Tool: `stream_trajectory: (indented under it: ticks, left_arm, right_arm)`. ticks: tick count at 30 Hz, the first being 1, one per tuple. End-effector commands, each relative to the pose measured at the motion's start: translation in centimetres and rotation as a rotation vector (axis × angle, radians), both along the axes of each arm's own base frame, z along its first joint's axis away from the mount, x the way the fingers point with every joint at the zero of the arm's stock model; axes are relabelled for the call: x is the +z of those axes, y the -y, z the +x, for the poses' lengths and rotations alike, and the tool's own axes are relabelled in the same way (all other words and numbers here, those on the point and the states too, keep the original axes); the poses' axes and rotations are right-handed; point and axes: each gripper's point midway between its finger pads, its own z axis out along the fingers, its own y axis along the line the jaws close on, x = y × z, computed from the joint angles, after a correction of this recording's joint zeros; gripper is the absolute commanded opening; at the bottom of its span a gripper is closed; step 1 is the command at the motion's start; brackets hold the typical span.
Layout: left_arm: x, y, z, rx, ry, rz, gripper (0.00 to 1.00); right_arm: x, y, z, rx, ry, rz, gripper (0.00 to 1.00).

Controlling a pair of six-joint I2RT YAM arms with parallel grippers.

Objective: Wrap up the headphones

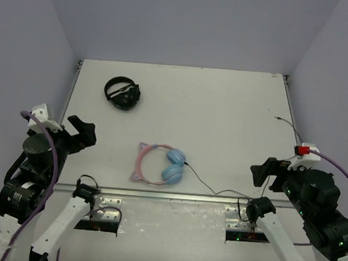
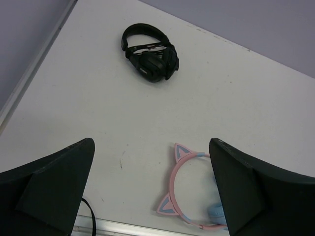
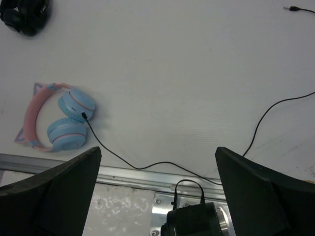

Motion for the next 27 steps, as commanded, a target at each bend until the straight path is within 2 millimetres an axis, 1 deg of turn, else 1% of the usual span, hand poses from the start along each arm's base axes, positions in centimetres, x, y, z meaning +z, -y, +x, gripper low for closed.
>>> stream_trajectory:
  ticks: [1, 2, 3, 4, 5, 6, 7, 8, 9, 10, 11, 12, 13, 14, 15, 16, 17, 18, 19, 21, 22, 23, 24, 26, 27]
  left_arm:
    - [0.7, -0.4, 0.5, 0.043, 0.003, -0.019, 1.0]
    - [0.9, 0.1, 0.8, 0.02, 0.015, -0.035, 1.0]
    - [0.8, 0.8, 1.2, -0.009, 0.015, -0.045, 1.0]
    - [1.0, 1.6, 2.1, -0.037, 0.025, -0.068, 1.0]
    - [0.8, 3.1, 2.6, -0.101, 0.011, -0.108, 1.0]
    - [0.4, 4.2, 3.3, -0.125, -0.003, -0.169, 1.0]
    - [-1.5, 5.4, 4.8, -0.148, -0.047, -0.198, 1.0]
    - [-2.8, 6.4, 5.5, -0.164, -0.082, -0.256, 1.0]
    - [-4.1, 6.8, 6.2, -0.163, -0.108, -0.275, 1.0]
    - [-6.0, 7.1, 7.1, -0.146, -0.157, -0.291, 1.0]
    - [-8.5, 7.3, 7.7, -0.126, -0.207, -0.304, 1.0]
    - [-9.8, 7.8, 8.0, -0.117, -0.238, -0.34, 1.0]
    - [-10.7, 8.5, 8.8, -0.126, -0.248, -0.361, 1.0]
    - [-13.0, 9.8, 8.3, -0.154, -0.303, -0.388, 1.0]
    - [-13.6, 10.6, 8.3, -0.169, -0.317, -0.392, 1.0]
    - [-14.4, 10.5, 8.5, -0.13, -0.317, -0.361, 1.0]
    - [-15.3, 12.0, 7.6, -0.158, -0.342, -0.341, 1.0]
    - [-16.1, 12.1, 7.4, -0.136, -0.354, -0.312, 1.0]
    - [-17.5, 12.6, 7.1, -0.129, -0.386, -0.275, 1.0]
    - [-21.2, 13.3, 6.5, -0.138, -0.489, -0.223, 1.0]
    - [-22.0, 14.0, 6.7, -0.162, -0.499, -0.209, 1.0]
    - [-23.0, 14.1, 6.7, -0.161, -0.518, -0.19, 1.0]
    - [-24.9, 14.3, 6.9, -0.154, -0.564, -0.157, 1.0]
    - [-26.4, 14.2, 7.0, -0.151, -0.599, -0.099, 0.99]
    - [-27.2, 14.3, 7.4, -0.149, -0.624, -0.072, 0.95]
  right_arm:
    - [0.6, -1.1, 0.9, 0.039, 0.032, 0.033, 0.99]
    - [0.8, -1.5, 0.9, 0.057, 0.042, 0.046, 0.99]
    - [1.4, -2.6, 0.8, 0.113, 0.075, 0.086, 0.99]
    - [1.8, -3.3, 0.7, 0.146, 0.103, 0.109, 0.99]
    - [2.2, -4.1, 0.5, 0.195, 0.129, 0.135, 0.99]
    - [2.7, -5.0, 0.7, 0.221, 0.175, 0.183, 0.99]
    - [2.9, -5.7, 0.7, 0.256, 0.185, 0.214, 0.99]
    - [2.9, -6.2, 1.0, 0.264, 0.188, 0.244, 0.99]
    - [2.7, -6.6, 1.4, 0.271, 0.166, 0.251, 0.99]
    - [2.3, -6.9, 1.7, 0.277, 0.146, 0.254, 0.99]
    - [1.7, -7.2, 2.0, 0.285, 0.117, 0.255, 0.99]
    - [1.3, -7.3, 2.4, 0.281, 0.094, 0.253, 0.99]
    - [0.5, -7.6, 3.0, 0.28, 0.052, 0.249, 0.99]
    - [0.0, -8.0, 3.3, 0.291, 0.029, 0.252, 0.99]
    - [-0.4, -8.3, 3.5, 0.301, 0.01, 0.255, 0.99]
    - [-0.8, -8.6, 3.7, 0.312, -0.009, 0.261, 0.99]
    - [-1.1, -9.2, 3.8, 0.337, -0.019, 0.282, 0.99]
    - [-1.3, -9.5, 3.9, 0.35, -0.023, 0.29, 0.99]
    - [-1.7, -10.0, 4.1, 0.36, -0.026, 0.31, 0.99]
    - [-2.1, -10.4, 4.2, 0.378, -0.026, 0.329, 0.99]
    - [-2.3, -10.5, 4.4, 0.377, -0.022, 0.338, 0.99]
    - [-2.5, -10.6, 4.4, 0.378, -0.021, 0.344, 0.99]
    - [-2.6, -10.8, 4.4, 0.385, -0.023, 0.35, 0.99]
    - [-2.8, -10.9, 4.3, 0.394, -0.021, 0.356, 0.99]
    - [-2.7, -11.0, 4.3, 0.404, -0.019, 0.357, 0.99]
